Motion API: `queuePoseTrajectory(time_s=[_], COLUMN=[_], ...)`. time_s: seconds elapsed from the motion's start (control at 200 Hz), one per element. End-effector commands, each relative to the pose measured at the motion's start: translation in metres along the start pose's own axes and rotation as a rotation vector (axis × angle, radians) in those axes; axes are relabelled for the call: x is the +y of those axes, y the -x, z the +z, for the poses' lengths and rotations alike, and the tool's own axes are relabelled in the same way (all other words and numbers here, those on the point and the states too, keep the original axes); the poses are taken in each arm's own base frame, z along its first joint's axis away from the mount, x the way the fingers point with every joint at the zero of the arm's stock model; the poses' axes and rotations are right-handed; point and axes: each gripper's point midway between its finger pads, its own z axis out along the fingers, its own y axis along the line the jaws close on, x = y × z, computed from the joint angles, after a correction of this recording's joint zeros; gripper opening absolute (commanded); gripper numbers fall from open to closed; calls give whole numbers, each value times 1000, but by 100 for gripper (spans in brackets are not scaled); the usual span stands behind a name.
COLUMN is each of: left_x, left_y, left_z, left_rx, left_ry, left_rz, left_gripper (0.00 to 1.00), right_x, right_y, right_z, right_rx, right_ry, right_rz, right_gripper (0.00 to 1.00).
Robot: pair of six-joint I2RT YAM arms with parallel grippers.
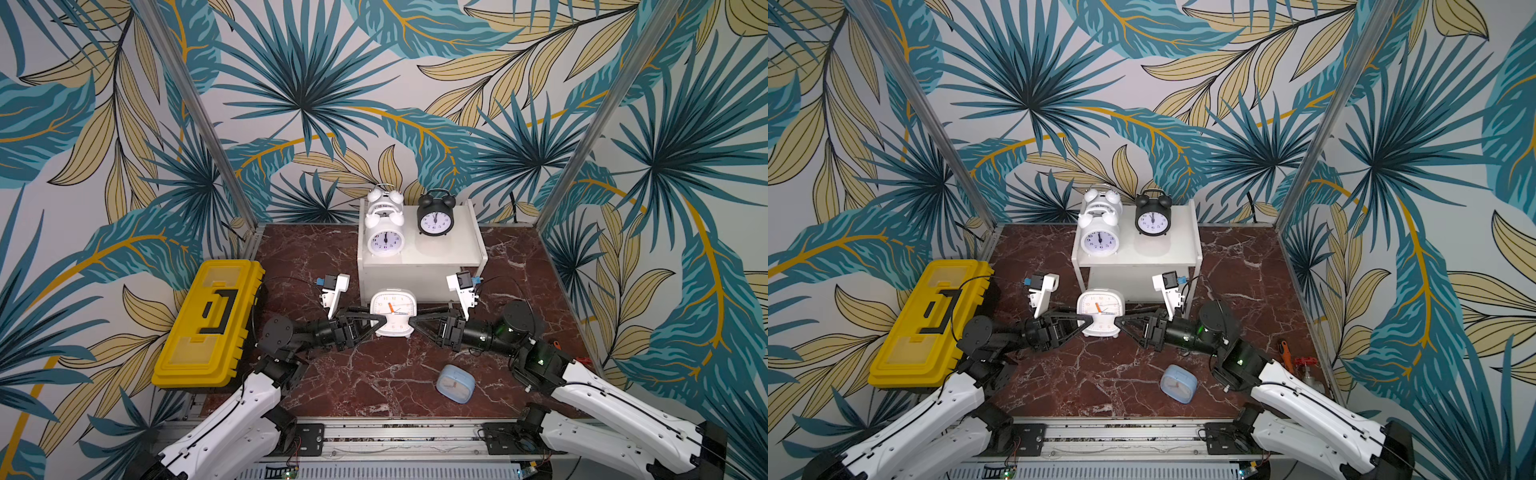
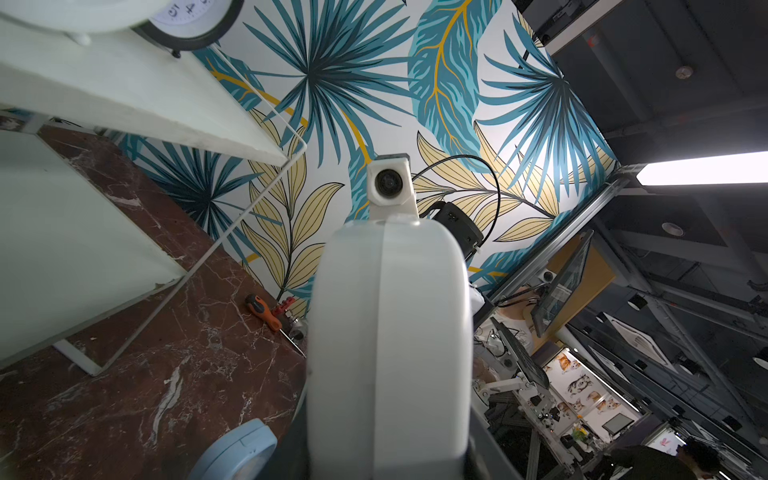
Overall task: Place the alarm clocks on the shelf by style
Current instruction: Pick up the alarm from the center of the board.
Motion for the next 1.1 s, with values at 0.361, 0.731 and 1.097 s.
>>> queuePoseTrajectory(time_s=[0.361, 0.731, 1.097], left_x=[-11, -11, -12], left_y=[3, 3, 6], left_z=[1, -4, -3], left_rx=[8, 28, 30], left_ry=[-43, -19, -16], left_rz=[48, 64, 84], left_gripper=[40, 81, 60], right_x=[5, 5, -1], right_y=[5, 17, 12], right_z=[5, -6, 1], right_rx=[-8, -67, -49], right_ry=[27, -23, -18], right_rz=[3, -40, -21], right_gripper=[27, 21, 20])
